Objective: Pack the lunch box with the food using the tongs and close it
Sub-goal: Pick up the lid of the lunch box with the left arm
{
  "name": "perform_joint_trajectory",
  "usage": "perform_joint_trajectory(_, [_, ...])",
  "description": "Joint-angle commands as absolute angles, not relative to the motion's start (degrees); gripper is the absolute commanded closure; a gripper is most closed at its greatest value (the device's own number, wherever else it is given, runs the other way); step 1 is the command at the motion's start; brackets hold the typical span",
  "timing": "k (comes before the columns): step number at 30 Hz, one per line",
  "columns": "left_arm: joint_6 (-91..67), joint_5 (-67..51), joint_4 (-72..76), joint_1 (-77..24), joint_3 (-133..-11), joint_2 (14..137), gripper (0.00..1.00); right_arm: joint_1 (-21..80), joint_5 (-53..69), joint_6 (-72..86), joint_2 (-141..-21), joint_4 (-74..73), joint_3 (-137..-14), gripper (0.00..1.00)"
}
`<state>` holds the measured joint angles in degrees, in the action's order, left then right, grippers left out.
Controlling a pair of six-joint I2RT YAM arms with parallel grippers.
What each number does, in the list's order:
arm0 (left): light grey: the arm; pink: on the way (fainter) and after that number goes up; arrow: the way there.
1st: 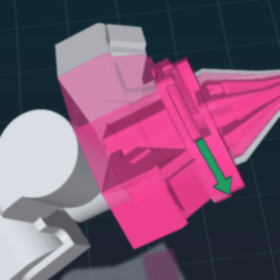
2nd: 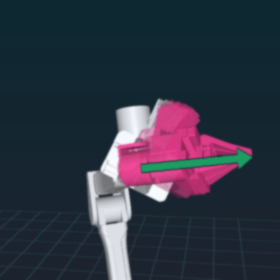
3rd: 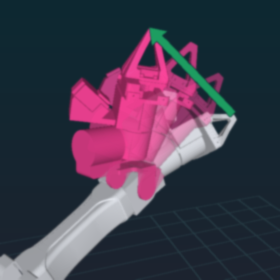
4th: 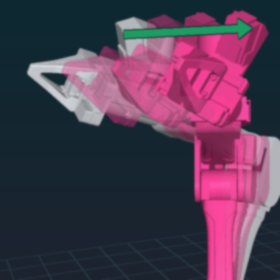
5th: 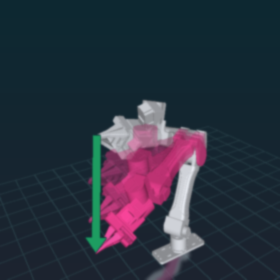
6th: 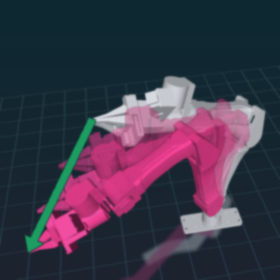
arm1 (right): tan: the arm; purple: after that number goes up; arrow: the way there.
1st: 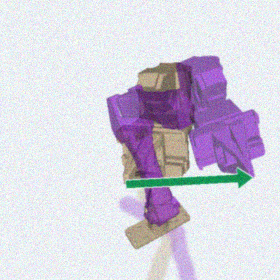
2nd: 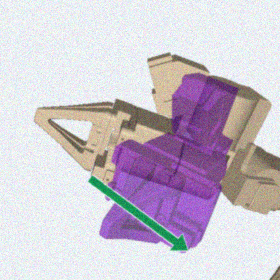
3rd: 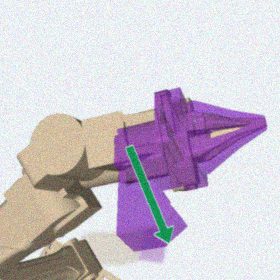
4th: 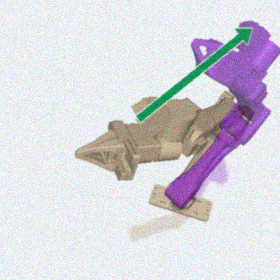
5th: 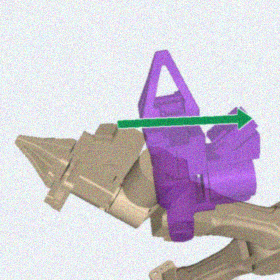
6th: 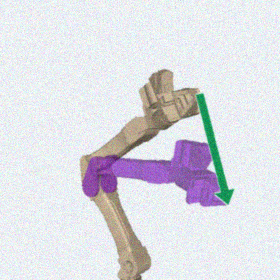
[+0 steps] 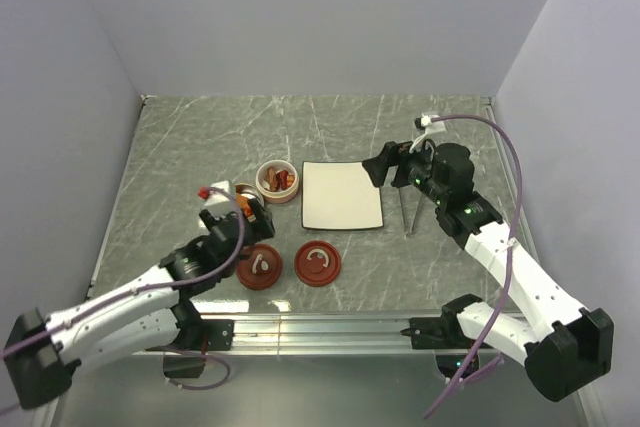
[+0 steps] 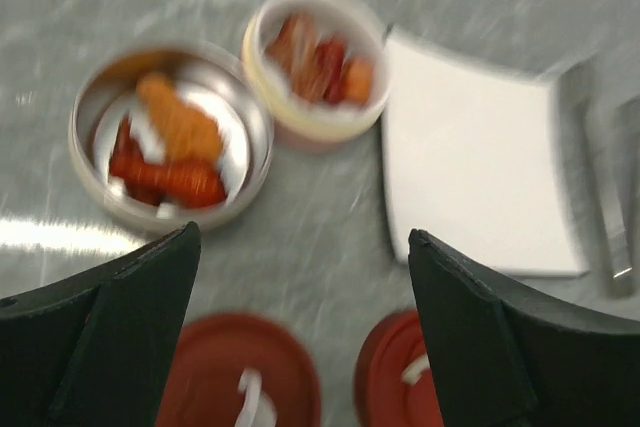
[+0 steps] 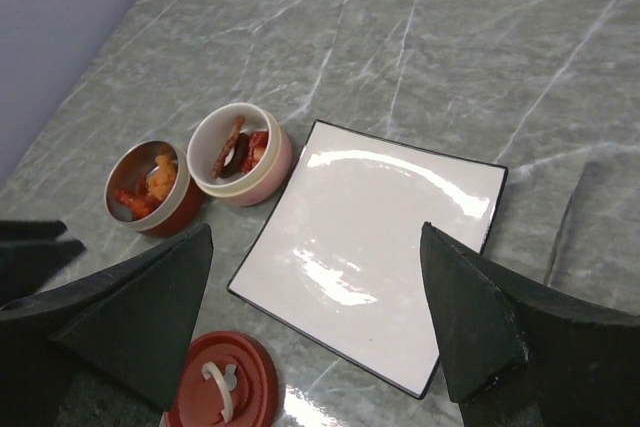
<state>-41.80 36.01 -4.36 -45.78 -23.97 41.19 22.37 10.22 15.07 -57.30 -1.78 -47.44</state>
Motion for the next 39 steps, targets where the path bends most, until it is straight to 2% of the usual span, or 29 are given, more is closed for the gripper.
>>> perform_joint_trajectory(1, [-55.1, 50.3, -24.7, -55.0, -31.7, 47.7, 0.09, 22.7, 13.8, 14.3, -57.7, 2.7, -46.6, 0.09])
perform_joint_trajectory(6, [-81.4, 59.4, -51.5, -66.3, -40.2, 63.3, 0.09, 22.8, 15.3, 14.2, -57.7, 3.3, -45.9, 0.09])
perform_joint_trajectory(9, [-90.3, 60.8, -59.0, -69.6, -43.9, 69.3, 0.09, 22.9, 15.9, 14.2, -57.9, 3.9, -45.5, 0.09])
perform_joint_trajectory(15, [-89.5, 59.5, -55.9, -71.8, -41.3, 69.9, 0.11, 22.9, 15.6, 14.2, -58.1, 3.8, -45.3, 0.1])
perform_joint_trajectory(21, [-77.0, 57.1, -41.1, -71.4, -35.8, 62.3, 0.17, 22.9, 16.0, 14.3, -57.6, 3.9, -44.9, 0.11])
perform_joint_trajectory(27, [-66.0, 49.5, -29.2, -65.7, -29.9, 57.9, 0.22, 22.9, 16.1, 14.6, -56.5, 3.9, -44.4, 0.12])
perform_joint_trajectory(36, [-61.5, 44.7, -24.0, -61.5, -28.1, 59.8, 0.26, 22.9, 16.2, 14.7, -57.1, 4.0, -44.4, 0.13])
perform_joint_trajectory(39, [-61.3, 43.9, -23.5, -60.7, -28.1, 60.8, 0.32, 22.9, 15.9, 14.8, -57.3, 3.9, -44.4, 0.13])
